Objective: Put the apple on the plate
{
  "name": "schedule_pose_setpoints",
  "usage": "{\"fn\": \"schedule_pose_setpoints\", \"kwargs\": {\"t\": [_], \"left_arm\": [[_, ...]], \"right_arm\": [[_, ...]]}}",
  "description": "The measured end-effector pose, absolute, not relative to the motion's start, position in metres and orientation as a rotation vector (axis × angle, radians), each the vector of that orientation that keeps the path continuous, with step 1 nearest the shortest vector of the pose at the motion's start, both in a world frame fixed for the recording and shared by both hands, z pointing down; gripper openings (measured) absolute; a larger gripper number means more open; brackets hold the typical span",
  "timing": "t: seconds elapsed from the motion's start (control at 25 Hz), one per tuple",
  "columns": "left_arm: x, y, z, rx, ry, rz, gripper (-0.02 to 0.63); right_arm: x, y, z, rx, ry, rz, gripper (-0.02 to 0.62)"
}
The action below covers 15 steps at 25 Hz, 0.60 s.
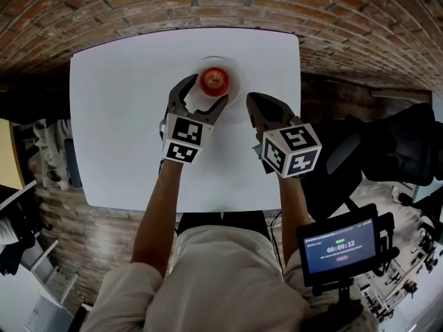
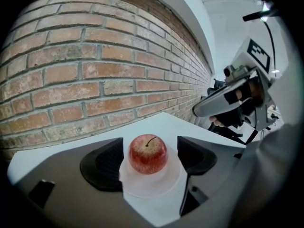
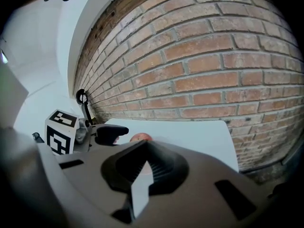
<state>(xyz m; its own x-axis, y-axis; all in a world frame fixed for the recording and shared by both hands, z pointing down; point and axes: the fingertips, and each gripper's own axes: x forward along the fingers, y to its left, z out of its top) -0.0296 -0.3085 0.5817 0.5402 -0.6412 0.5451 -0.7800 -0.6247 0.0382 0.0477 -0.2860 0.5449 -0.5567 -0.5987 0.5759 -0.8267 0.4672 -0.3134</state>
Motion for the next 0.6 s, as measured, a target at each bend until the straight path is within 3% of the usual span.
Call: {"fn": "schedule_pose_setpoints", "kwargs": {"t": [0.36, 0.6], "left_arm": [[-0.025, -0.293, 0.535, 2.546, -1.200, 0.658, 0.356], [-0.027, -0.292, 0.512, 2.576, -1.238, 0.614, 0.288]], "right_arm": [[0.053, -0.272, 0.499, 1.233, -2.376, 0.726, 0.003], [0.050, -0.268, 0.480, 1.250, -2.405, 0.714, 0.003]]}}
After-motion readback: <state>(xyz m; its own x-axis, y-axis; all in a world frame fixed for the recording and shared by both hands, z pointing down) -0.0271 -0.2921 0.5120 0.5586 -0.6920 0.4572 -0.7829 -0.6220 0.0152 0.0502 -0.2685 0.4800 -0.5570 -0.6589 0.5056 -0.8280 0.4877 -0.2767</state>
